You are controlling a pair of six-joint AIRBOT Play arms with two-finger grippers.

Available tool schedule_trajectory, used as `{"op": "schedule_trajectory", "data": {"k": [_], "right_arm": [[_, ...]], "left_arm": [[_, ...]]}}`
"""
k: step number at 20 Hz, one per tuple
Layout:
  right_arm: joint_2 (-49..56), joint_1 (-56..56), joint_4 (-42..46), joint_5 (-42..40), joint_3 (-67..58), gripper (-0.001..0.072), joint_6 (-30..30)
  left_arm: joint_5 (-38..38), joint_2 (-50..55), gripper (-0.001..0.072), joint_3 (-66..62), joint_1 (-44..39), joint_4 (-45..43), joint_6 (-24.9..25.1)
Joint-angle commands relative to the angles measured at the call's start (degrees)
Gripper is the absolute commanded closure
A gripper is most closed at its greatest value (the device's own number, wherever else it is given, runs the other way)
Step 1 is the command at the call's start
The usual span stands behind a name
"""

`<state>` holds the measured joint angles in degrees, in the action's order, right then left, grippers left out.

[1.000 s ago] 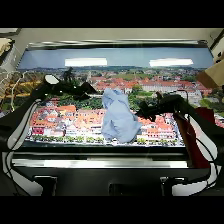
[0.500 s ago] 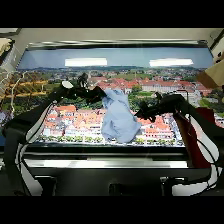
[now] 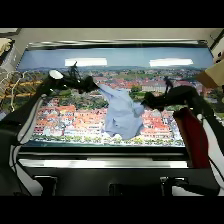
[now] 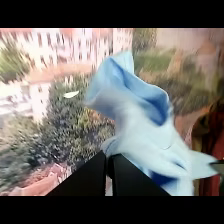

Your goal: Fold the clothes and pants, and hang the long-sleeved shirts on hangers.

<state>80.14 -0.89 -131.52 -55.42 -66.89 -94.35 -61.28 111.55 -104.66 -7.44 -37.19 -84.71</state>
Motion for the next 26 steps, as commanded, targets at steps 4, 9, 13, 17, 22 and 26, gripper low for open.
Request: {"op": "schedule_trajectory", "data": {"k": [4, 9, 13, 17, 22, 26], "right_arm": [[-24.46, 0.02, 17.4, 13.29, -14.03, 0.0675, 2.05], [-36.2, 0.02, 13.11, 10.93, -25.7, 0.0674, 0.57], [-39.6, 0.02, 7.58, 10.84, -29.66, 0.0674, 4.61], [-38.69, 0.02, 4.37, 13.92, -30.16, 0.0674, 4.63], [-25.29, 0.02, 4.48, 13.25, -30.16, 0.0674, 6.29], [-4.59, 0.15, 2.97, 12.52, -30.16, 0.0673, 6.34]], "left_arm": [[1.73, -21.66, 0.0693, -10.08, 11.69, -11.08, -5.49], [2.27, -41.81, 0.0692, -12.5, 13.03, -12.59, -1.62], [2.34, -50.99, 0.0691, -12.5, 11.17, -12.57, -3.37], [2.34, -53.27, 0.0691, -12.5, 11.06, -12.59, -7.02], [1.97, -46.8, 0.0691, -6.88, 11.06, -16.31, -7.48], [0.66, -33.7, 0.0691, 0.22, 11.04, -17.53, -7.21]]}}
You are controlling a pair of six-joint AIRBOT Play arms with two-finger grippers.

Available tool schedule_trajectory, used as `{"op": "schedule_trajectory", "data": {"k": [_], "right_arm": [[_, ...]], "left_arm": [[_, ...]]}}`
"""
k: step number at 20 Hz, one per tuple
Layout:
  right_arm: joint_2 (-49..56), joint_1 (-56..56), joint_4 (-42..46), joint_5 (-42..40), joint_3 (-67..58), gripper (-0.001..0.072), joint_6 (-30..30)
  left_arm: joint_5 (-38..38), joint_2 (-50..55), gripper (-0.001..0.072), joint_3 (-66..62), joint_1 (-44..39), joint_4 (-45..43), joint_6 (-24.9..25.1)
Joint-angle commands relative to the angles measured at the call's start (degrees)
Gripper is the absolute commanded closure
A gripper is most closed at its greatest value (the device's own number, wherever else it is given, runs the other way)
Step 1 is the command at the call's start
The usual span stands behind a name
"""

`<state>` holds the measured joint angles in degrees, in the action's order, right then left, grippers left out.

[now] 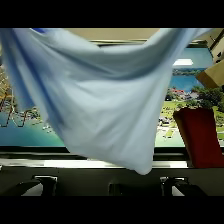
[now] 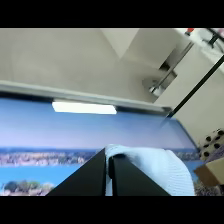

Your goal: Fold the clothes and pants, and hang the long-sleeved shirts on hangers.

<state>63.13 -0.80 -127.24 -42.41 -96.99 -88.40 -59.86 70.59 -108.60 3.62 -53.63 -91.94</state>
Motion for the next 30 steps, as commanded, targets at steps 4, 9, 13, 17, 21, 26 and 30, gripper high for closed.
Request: {"op": "schedule_trajectory", "data": {"k": [4, 9, 13, 17, 21, 26, 30], "right_arm": [[32.81, 1.4, -7.85, 5.38, -0.07, 0.0673, 0.79], [45.11, 7.61, -8.85, 14.82, -0.07, 0.0554, 7.8], [42.27, 3.91, -8.61, 2.95, -0.07, 0.0313, 8.66], [36.28, -10.73, -7.28, -32.68, -0.04, 0.0159, -6.97], [31.93, -23.08, -1.14, -46.29, 8.13, 0.0178, -11.93], [25.18, -28.24, -2.75, -40.11, 35.32, 0.0185, -18.23], [24.96, -26.03, -4.26, -33.77, 45.44, 0.0185, -21.44]], "left_arm": [[0.48, 24.39, 0.0691, 5.86, -0.13, -1.05, 0.42], [4.96, 36.87, 0.0691, 5.86, -0.52, -0.28, -1.77], [7.06, 38.05, 0.0691, 5.81, -0.07, 0.04, -1.53], [1.68, 37.27, 0.069, 5.09, 1.62, 0.07, -1.53], [-3.91, 36.59, 0.069, 5.09, 2.78, 0.2, -1.53], [-5.4, 36.54, 0.069, 5.09, 2.58, 0.68, -1.57], [-5.29, 36.54, 0.0689, 5.09, 2.36, 1.09, -1.57]]}}
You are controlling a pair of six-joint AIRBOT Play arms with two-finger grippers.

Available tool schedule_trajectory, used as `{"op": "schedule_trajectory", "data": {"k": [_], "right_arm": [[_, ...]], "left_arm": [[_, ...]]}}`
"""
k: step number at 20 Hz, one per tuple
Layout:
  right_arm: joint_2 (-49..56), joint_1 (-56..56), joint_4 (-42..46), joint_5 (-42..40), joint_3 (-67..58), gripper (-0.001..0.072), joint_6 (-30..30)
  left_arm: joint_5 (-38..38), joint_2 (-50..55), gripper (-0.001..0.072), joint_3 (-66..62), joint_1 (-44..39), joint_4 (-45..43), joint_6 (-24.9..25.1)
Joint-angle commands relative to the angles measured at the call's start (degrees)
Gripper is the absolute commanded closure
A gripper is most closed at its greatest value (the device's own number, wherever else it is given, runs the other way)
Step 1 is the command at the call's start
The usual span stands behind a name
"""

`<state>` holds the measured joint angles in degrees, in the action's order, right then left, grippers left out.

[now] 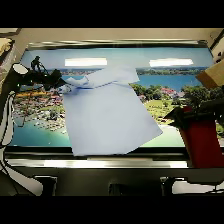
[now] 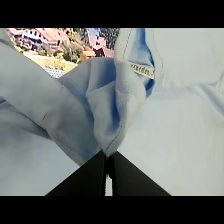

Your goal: Fold the clothes and pants, and hang the long-sleeved shirts on hangers.

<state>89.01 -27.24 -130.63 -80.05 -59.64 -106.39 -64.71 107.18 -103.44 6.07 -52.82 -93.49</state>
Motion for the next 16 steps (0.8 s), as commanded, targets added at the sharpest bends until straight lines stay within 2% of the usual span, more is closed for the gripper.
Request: {"op": "schedule_trajectory", "data": {"k": [1, 6, 7, 9, 10, 12, 16], "right_arm": [[-0.92, 1.14, -0.81, 4.94, 9.2, 0.0185, -3.82], [-0.92, 6.05, -0.74, 11.52, 10.08, 0.019, -3.89], [-0.92, 7.89, -0.44, 13.18, 10.08, 0.021, -3.08], [-0.92, 12.33, 0.57, 16.26, 10.08, 0.0476, -1.51], [-1.01, 13.97, 0.11, 17.53, 10.05, 0.0658, -0.11], [-2.25, 15.06, -3.19, 20.76, 8.24, 0.0677, 0.94], [-3.26, 11.19, 4.0, 29.79, -12.79, 0.0677, 19.04]], "left_arm": [[-0.46, -0.02, 0.0689, -0.07, -0.09, 0.28, -0.02], [-0.44, -0.02, 0.0689, -0.07, -0.09, 0.28, -0.02], [-0.44, -0.02, 0.0689, -0.07, -0.09, 0.28, -0.02], [-0.46, -0.02, 0.0689, -0.07, -0.09, 0.28, -0.02], [-0.48, -0.02, 0.069, -0.07, -0.09, 0.28, -0.02], [-0.52, -0.04, 0.0689, -0.07, -0.07, 0.28, -0.02], [-2.36, -0.04, 0.0689, -0.07, -0.09, 0.26, -0.02]]}}
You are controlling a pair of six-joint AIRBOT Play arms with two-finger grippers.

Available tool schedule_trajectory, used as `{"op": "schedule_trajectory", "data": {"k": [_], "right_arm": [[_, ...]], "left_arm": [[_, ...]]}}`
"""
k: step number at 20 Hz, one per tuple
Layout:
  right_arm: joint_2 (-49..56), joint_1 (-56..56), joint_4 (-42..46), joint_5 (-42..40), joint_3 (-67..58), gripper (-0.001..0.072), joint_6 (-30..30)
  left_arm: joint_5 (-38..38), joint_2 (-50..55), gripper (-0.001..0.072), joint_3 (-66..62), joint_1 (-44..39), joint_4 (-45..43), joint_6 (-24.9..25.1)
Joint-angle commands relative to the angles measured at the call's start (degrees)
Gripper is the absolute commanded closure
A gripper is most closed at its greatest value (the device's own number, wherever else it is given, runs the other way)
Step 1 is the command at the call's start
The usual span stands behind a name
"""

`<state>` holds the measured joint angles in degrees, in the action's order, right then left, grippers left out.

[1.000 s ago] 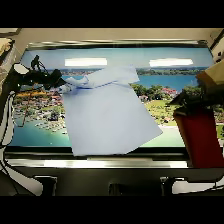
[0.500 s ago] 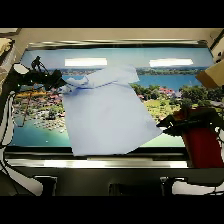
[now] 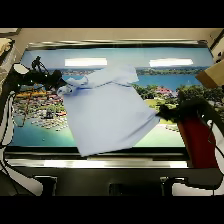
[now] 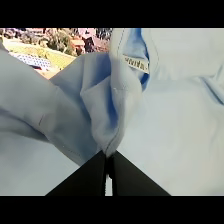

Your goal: Fold the clothes and pants, and hang the long-sleeved shirts on hangers.

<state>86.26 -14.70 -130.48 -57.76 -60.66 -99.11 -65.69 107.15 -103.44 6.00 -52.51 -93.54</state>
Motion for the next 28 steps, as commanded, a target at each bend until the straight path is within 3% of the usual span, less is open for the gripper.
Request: {"op": "schedule_trajectory", "data": {"k": [1, 4, 8, 9, 10, 11, 13, 15, 17, 19, 22, 24, 26, 28], "right_arm": [[-0.11, -1.64, 7.76, 13.07, -18.14, 0.0677, 17.49], [5.22, 0.13, 14.78, 26.95, -32.24, 0.0677, 29.83], [17.88, 7.37, 12.94, 27.17, -39.54, 0.0658, 36.02], [19.67, 8.63, 11.58, 26.16, -39.54, 0.0508, 37.92], [20.35, 8.9, 10.21, 24.63, -39.56, 0.0279, 39.69], [20.0, 8.57, 9.6, 22.97, -39.56, 0.0195, 39.69], [16.61, 5.38, 9.73, 16.2, -39.56, 0.0194, 34.21], [12.07, 0.02, 11.08, 4.42, -39.54, 0.0186, 24.65], [6.88, -5.18, 16.48, -5.77, -38.64, 0.0189, 17.09], [1.29, -8.46, 19.56, -11.39, -33.64, 0.0231, 11.93], [-6.08, -9.4, 13.55, -12.17, -15.17, 0.0218, 9.33], [-8.13, -9.27, 3.04, -11.8, -1.42, 0.0124, 5.62], [-8.35, -9.27, -3.54, -11.19, 8.76, 0.0111, 2.1], [-8.37, -9.27, -4.0, -9.33, 15.17, 0.0114, 0.26]], "left_arm": [[-2.86, 0.0, 0.0689, -0.04, -0.02, -0.04, 0.02], [-5.79, 0.22, 0.0689, 0.44, -0.81, -0.26, -0.02], [-5.7, 0.72, 0.0689, 2.34, -2.97, -0.46, -0.59], [-5.68, 0.98, 0.0689, 2.54, -3.67, -0.46, -0.61], [-5.66, 1.18, 0.0689, 2.56, -4.31, -0.46, -0.59], [-5.4, 1.22, 0.0689, 2.56, -4.83, -0.48, -0.59], [-5.27, 1.22, 0.0689, 2.56, -5.2, -0.44, -0.59], [-5.46, 1.18, 0.0689, 2.56, -5.01, -0.46, -0.59], [-5.51, 1.16, 0.0689, 2.56, -4.52, -0.46, -0.59], [-6.1, 1.09, 0.069, 2.56, -3.76, -0.46, -0.59], [-7.3, 1.09, 0.0689, 2.56, -2.86, -0.46, -0.59], [-7.89, 1.09, 0.0689, 2.56, -2.51, -0.46, -0.59], [-8.44, 1.09, 0.0689, 2.56, -2.38, -0.46, -0.59], [-8.46, 1.09, 0.0689, 2.56, -2.4, -0.44, -0.59]]}}
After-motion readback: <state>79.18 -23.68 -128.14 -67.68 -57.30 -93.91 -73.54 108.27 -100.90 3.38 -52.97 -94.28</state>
